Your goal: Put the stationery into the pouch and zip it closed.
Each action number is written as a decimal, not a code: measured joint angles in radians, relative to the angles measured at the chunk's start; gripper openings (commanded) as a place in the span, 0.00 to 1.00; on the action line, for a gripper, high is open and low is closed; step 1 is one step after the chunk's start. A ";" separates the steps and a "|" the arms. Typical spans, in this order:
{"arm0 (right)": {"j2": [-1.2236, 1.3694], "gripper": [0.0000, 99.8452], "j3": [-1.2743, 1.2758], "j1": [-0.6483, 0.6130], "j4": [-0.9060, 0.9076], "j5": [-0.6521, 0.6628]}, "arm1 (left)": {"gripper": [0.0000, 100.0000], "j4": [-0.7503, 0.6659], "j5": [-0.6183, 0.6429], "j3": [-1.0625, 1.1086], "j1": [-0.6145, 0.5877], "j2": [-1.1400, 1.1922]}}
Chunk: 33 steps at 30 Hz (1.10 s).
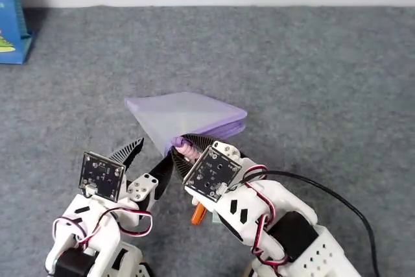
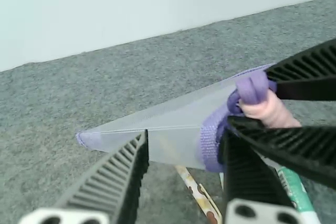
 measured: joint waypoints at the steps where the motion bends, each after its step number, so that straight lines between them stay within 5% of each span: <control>1: 0.000 0.01 0.000 -0.003 0.000 0.000 | 0.20 0.000 0.000 0.000 0.000 0.000; 15: 0.002 0.01 0.014 -0.028 0.002 0.000 | 0.02 0.000 0.000 0.012 0.006 0.000; 23: 0.003 0.01 0.015 -0.025 0.021 0.000 | 0.01 -0.002 0.000 0.074 0.008 0.000; 33: -0.150 0.01 0.014 0.161 0.203 0.002 | 0.01 -0.003 0.000 0.084 -0.066 0.000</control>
